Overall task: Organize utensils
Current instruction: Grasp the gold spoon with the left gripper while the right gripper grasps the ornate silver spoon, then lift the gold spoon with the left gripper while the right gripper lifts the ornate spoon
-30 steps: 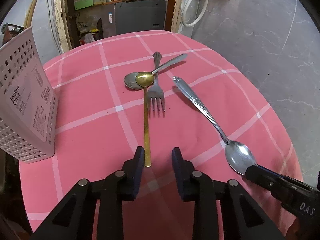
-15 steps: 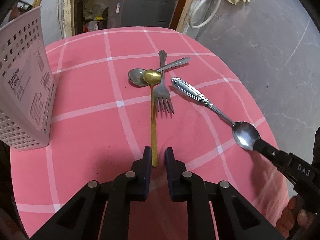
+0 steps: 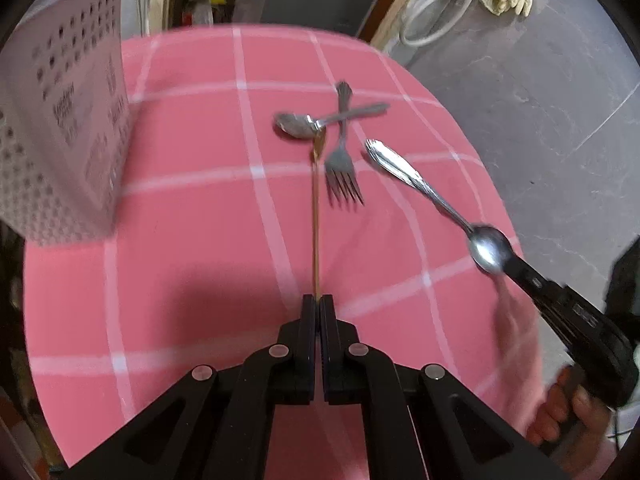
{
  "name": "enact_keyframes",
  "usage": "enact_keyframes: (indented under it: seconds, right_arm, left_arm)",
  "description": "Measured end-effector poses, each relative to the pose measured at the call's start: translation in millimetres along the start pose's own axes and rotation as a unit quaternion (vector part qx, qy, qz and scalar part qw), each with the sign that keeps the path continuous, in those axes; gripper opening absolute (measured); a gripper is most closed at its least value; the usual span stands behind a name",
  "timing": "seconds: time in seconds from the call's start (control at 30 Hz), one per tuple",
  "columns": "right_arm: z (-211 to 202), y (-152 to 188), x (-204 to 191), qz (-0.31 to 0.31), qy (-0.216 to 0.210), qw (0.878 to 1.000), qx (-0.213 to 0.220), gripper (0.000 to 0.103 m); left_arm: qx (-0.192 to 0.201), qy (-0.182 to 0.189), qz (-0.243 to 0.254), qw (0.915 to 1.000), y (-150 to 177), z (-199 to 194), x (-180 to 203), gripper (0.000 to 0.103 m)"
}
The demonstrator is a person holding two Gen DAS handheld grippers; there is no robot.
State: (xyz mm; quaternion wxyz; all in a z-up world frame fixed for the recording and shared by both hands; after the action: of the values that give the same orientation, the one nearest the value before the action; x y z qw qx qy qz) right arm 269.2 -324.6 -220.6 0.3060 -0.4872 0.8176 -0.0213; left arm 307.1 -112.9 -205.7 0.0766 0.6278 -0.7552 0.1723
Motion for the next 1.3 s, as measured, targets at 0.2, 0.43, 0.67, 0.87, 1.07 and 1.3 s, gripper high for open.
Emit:
enact_keyframes:
  seconds: [0.2, 0.43, 0.67, 0.87, 1.07, 1.3]
  right_arm:
    - [8.4, -15.5, -8.9, -0.034, -0.004, 0.999, -0.006, 0.002]
    - [17.2, -34.1, -13.7, -0.059, -0.012, 0.998, -0.015, 0.002]
    - [25.1, -45.5, -18.4, -0.079, -0.023, 0.996, -0.024, 0.002]
    - [26.6, -52.4, -21.5, -0.082, -0.028, 0.996, -0.015, 0.002]
    - [4.9, -66.9, -28.8, -0.100, -0.018, 0.994, 0.034, 0.002]
    - [-14.2, -77.5, -34.6, -0.109, -0.018, 0.992, 0.062, 0.001]
  left_arm:
    - [-0.027, 0.014, -0.008, 0.9995, 3.5, 3.5, 0.0, 0.003]
    - [-0.026, 0.022, 0.000, 0.9994, -15.2, 10.8, 4.3, 0.004]
    - [-0.022, 0.019, 0.004, 0.9996, -40.9, 21.1, 6.9, 0.005]
    - [-0.023, 0.019, -0.005, 0.9995, -48.7, 23.4, 8.1, 0.005]
    - [0.019, -0.010, -0.009, 0.9997, -40.9, 10.1, 15.1, 0.002]
    - [0.063, -0.014, -0.021, 0.9977, -33.2, -17.5, 14.3, 0.003]
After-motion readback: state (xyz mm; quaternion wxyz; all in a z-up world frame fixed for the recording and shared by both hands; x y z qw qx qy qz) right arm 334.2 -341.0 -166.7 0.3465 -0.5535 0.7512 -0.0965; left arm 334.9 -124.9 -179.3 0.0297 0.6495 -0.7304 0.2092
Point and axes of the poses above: each gripper's, at about its wrist camera, not at the fingertips, and z roughly the way its jaws point, x to its right, y to its underside, the point moved 5 cm from there along z, roughly the way its jaws point, and after that the axes turned 13 degrees about -x, right-handed, at the moved point
